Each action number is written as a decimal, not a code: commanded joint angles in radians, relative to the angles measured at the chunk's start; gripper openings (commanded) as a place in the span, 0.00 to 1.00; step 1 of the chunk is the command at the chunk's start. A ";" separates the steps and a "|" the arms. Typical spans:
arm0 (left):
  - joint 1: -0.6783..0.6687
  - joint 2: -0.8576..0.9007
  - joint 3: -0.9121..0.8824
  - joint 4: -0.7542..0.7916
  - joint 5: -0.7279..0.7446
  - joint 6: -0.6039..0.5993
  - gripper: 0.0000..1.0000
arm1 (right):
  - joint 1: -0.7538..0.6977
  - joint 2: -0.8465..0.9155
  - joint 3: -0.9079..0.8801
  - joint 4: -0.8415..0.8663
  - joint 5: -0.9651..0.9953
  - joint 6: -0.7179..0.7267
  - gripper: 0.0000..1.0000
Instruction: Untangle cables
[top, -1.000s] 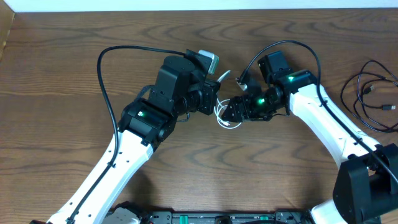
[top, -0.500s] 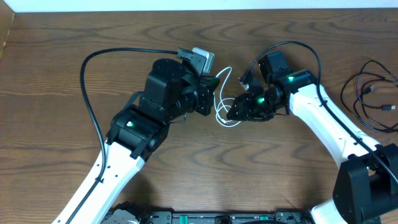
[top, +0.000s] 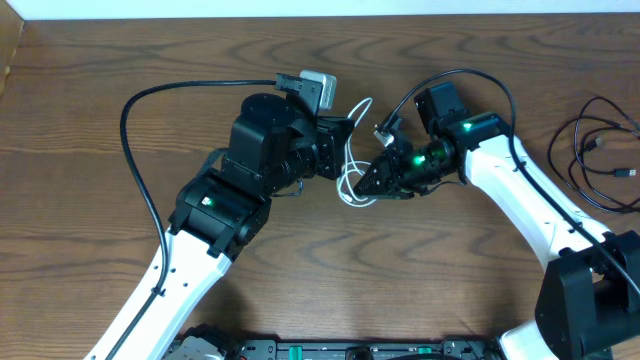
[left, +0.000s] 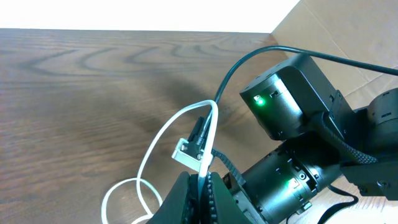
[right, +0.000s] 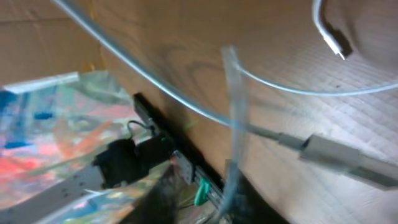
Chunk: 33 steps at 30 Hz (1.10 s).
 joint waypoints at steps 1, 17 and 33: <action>0.004 -0.011 0.021 -0.008 -0.007 -0.014 0.07 | 0.010 0.002 -0.005 -0.001 -0.047 0.002 0.09; 0.004 -0.011 0.021 -0.381 -0.262 -0.013 0.47 | 0.013 0.001 -0.003 -0.074 0.998 0.013 0.01; 0.004 0.009 0.020 -0.509 -0.265 -0.013 0.48 | -0.130 -0.114 0.397 -0.042 1.541 -0.041 0.01</action>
